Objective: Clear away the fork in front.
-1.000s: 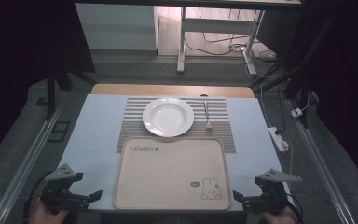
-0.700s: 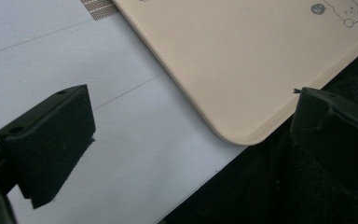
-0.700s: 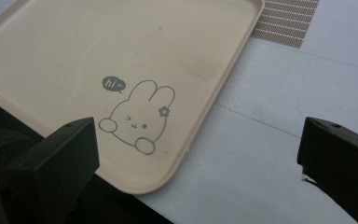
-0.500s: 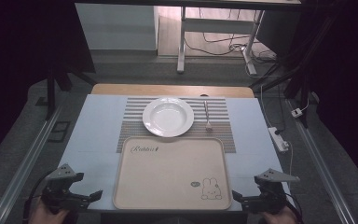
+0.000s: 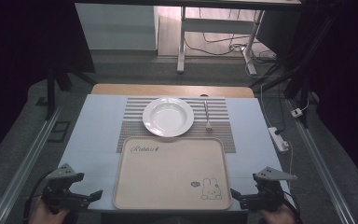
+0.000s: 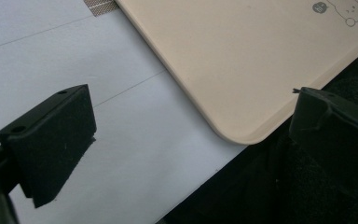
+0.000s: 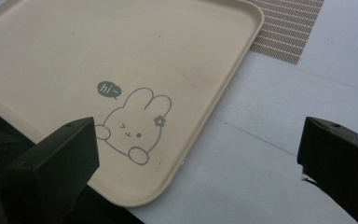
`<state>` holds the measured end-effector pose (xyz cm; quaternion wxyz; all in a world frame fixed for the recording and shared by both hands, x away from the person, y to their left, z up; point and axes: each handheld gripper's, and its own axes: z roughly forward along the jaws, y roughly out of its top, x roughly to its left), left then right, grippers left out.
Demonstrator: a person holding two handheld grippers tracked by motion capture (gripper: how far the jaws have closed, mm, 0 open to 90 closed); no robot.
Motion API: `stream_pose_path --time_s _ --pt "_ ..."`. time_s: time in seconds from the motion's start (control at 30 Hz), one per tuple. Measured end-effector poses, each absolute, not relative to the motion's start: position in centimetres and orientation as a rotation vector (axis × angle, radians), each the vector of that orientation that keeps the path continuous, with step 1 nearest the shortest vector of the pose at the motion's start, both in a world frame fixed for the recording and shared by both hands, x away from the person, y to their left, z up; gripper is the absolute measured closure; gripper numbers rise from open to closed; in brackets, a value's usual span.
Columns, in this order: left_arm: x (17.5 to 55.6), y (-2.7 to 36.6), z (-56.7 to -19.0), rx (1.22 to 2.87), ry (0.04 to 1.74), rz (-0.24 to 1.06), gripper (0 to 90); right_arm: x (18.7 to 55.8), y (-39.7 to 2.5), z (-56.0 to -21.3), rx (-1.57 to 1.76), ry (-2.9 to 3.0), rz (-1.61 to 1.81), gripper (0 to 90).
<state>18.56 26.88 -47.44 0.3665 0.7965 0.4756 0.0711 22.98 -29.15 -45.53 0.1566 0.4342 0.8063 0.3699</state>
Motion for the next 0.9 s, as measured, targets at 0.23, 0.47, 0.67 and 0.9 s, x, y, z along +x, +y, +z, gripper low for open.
stream_pose_path --time_s 0.23,0.47,0.67,0.9 --pt "18.6 26.9 -47.5 2.044 1.223 0.175 1.2 23.5 -28.8 -45.5 1.200 2.292 1.043 0.0" --pt "18.6 26.9 -47.5 2.046 1.218 0.170 1.2 23.9 -28.6 -45.5 1.160 2.281 1.017 0.0" --pt "18.6 26.9 -47.5 2.045 1.218 0.168 1.1 24.5 -28.5 -45.7 1.146 2.279 1.013 0.0" --pt "18.7 26.9 -47.5 2.044 1.219 0.165 1.2 25.4 -28.0 -46.0 1.176 2.290 1.043 0.0"
